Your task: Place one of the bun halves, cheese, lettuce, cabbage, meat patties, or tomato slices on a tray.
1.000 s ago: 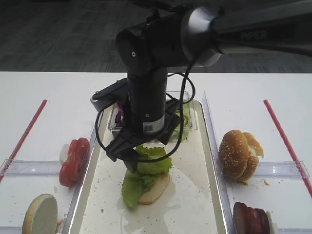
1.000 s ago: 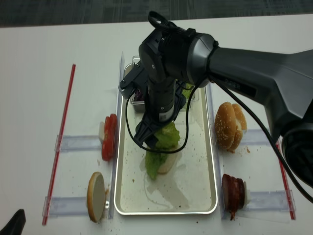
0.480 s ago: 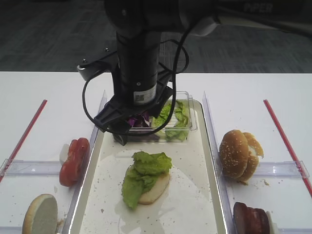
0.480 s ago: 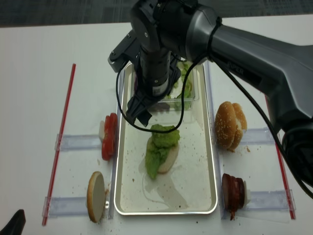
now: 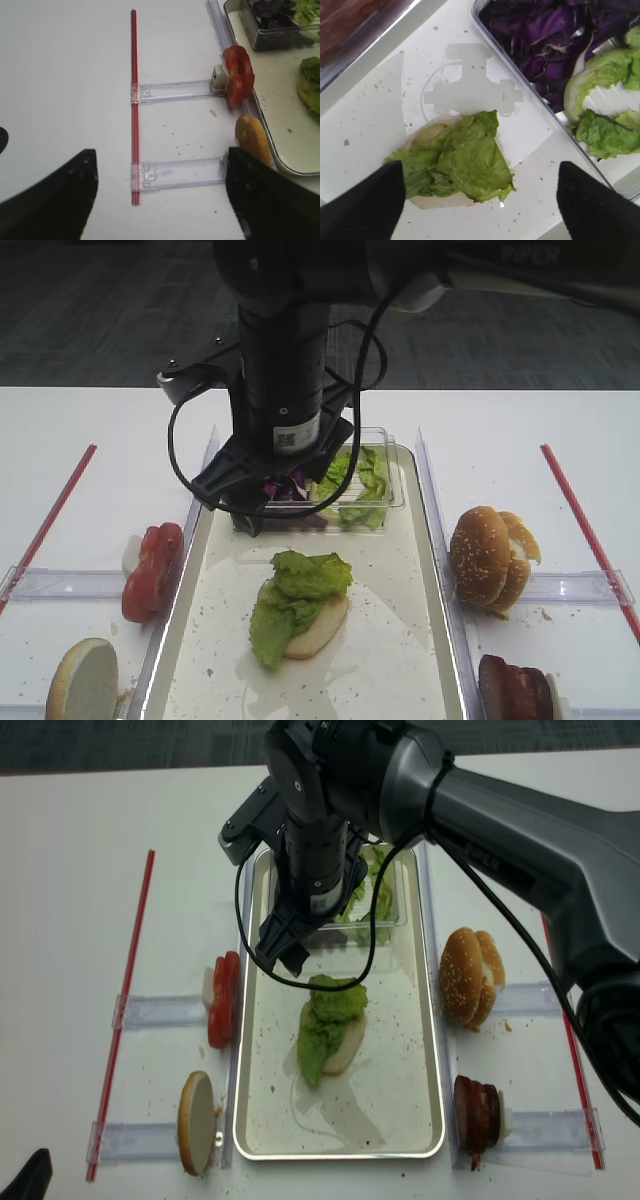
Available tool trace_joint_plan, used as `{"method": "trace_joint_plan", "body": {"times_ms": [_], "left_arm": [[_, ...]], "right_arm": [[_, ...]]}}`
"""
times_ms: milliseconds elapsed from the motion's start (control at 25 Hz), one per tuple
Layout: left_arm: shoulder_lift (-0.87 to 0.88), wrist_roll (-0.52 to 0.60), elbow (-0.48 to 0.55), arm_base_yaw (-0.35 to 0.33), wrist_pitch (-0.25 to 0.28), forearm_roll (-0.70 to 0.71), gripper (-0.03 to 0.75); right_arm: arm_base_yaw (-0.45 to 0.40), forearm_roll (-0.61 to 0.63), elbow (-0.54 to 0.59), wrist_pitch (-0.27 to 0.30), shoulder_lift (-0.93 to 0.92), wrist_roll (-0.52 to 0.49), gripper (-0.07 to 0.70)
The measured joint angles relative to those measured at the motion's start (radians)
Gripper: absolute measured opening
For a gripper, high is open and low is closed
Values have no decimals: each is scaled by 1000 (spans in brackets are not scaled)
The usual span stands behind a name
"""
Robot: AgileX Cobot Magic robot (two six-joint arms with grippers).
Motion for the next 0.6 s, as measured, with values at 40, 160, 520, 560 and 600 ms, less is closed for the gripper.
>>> {"method": "trace_joint_plan", "body": {"times_ms": [40,160,520,560,600], "left_arm": [[0,0,0,0,0,0,493],[0,0,0,0,0,0,493],[0,0,0,0,0,0,493],[0,0,0,0,0,0,493],[0,0,0,0,0,0,493]], "right_arm": [[0,0,0,0,0,0,624],[0,-27,0,2,0,0,618],[-87,-39,0,2,0,0,580],[-108,-39,0,2,0,0,577],[-130,-39,0,2,0,0,577]]}}
